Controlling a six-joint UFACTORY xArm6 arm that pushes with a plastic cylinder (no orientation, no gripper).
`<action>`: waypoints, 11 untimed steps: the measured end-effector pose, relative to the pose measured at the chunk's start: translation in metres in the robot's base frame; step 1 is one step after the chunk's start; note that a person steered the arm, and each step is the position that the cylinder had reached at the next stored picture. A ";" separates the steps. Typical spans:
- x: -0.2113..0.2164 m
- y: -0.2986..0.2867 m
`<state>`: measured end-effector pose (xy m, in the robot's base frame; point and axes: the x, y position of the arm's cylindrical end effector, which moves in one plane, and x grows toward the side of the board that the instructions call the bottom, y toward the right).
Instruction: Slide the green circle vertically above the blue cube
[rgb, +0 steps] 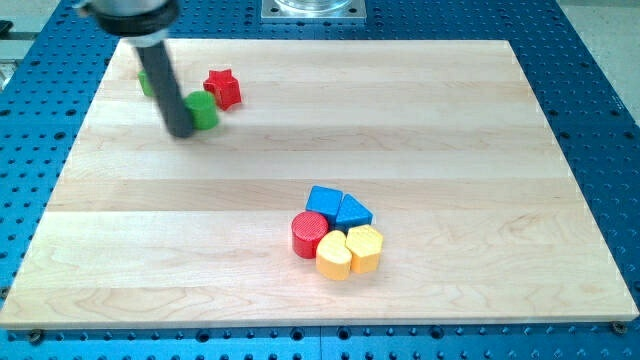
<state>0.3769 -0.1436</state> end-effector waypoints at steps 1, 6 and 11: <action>0.005 -0.017; -0.054 0.069; 0.015 0.139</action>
